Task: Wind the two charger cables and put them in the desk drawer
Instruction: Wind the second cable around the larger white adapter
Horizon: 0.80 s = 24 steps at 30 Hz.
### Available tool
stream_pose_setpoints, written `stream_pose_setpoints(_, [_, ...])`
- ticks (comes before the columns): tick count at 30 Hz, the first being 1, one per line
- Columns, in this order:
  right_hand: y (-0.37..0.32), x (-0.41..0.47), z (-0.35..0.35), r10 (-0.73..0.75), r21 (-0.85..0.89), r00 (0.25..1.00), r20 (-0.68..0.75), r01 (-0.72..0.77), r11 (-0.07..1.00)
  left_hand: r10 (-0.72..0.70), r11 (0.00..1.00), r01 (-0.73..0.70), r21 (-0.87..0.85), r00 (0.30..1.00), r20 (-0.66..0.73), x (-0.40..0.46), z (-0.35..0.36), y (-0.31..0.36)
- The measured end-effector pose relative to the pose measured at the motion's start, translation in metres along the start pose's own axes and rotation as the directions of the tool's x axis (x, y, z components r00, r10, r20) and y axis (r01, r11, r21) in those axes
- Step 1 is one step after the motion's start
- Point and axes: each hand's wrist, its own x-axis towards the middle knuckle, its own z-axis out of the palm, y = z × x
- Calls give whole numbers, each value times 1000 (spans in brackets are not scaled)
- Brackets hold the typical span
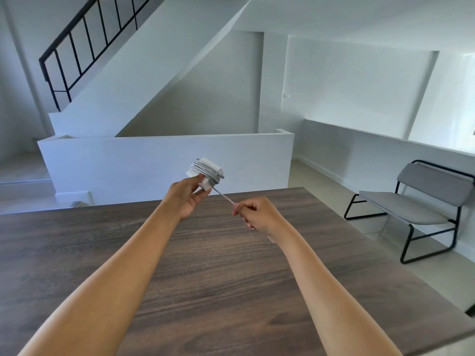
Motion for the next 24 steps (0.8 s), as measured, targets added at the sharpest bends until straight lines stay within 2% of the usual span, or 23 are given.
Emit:
stream_pose_setpoints(4, [-1,-6,0,-42,-144,997,-60,33,989,11,991,-5,133,999,-41,2,-3,-2])
stream_pose_setpoints(8, [-3,-17,1,-91,-231,993,-74,72,970,23,989,-8,150,995,-99,2,-8,-6])
stream_pose_setpoints(12, [-10,-25,-5,-202,-302,968,-151,150,942,21,978,0,207,994,-103,1,-11,-6])
stream_pose_setpoints(16, [-19,-23,-16,-273,-270,925,-265,201,942,15,958,-12,285,1000,-8,-2,-9,-6])
stream_pose_setpoints(19, [-23,-18,-20,-257,-197,911,-321,201,959,29,918,-48,395,998,55,-4,-6,-12])
stream_pose_setpoints(22, [-21,-12,-23,-229,-119,898,-375,199,973,83,864,-84,497,996,26,-1,-7,-16])
stream_pose_setpoints(24, [-18,-11,-27,-220,-45,884,-413,222,974,96,868,-67,492,995,-34,2,-9,-17])
